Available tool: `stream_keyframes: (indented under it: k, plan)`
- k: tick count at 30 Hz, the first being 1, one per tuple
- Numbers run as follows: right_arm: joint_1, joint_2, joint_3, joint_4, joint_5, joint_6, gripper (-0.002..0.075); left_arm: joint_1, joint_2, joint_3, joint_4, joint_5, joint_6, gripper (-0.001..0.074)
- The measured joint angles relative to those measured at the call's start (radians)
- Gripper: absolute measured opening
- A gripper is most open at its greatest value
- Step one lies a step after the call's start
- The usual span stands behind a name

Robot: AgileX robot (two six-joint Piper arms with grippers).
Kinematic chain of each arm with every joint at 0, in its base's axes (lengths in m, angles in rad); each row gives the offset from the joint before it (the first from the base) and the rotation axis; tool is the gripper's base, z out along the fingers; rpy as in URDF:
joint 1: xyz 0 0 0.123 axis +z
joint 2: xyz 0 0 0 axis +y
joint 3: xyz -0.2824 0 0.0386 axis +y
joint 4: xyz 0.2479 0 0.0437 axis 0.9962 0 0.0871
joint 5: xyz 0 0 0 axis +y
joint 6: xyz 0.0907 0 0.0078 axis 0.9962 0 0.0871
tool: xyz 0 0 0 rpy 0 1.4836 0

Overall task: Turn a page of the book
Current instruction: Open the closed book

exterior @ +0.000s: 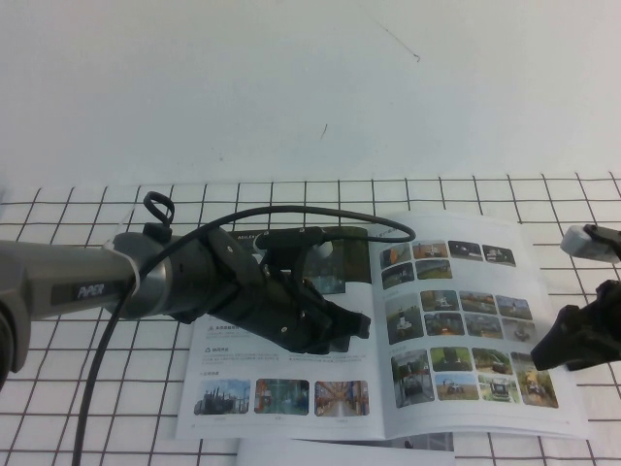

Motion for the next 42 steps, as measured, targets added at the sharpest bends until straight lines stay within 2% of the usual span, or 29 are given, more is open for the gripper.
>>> stream_keyframes:
  k: [14, 42]
  plan:
    - [0.002, 0.017, 0.000, 0.146, 0.093, -0.081, 0.0457, 0.000, 0.002, 0.000, -0.003, 0.000, 0.000, -0.0003]
    - [0.002, -0.063, -0.219, 0.167, 0.360, -0.022, 0.0457, 0.000, 0.002, 0.000, -0.005, 0.000, -0.003, -0.0003]
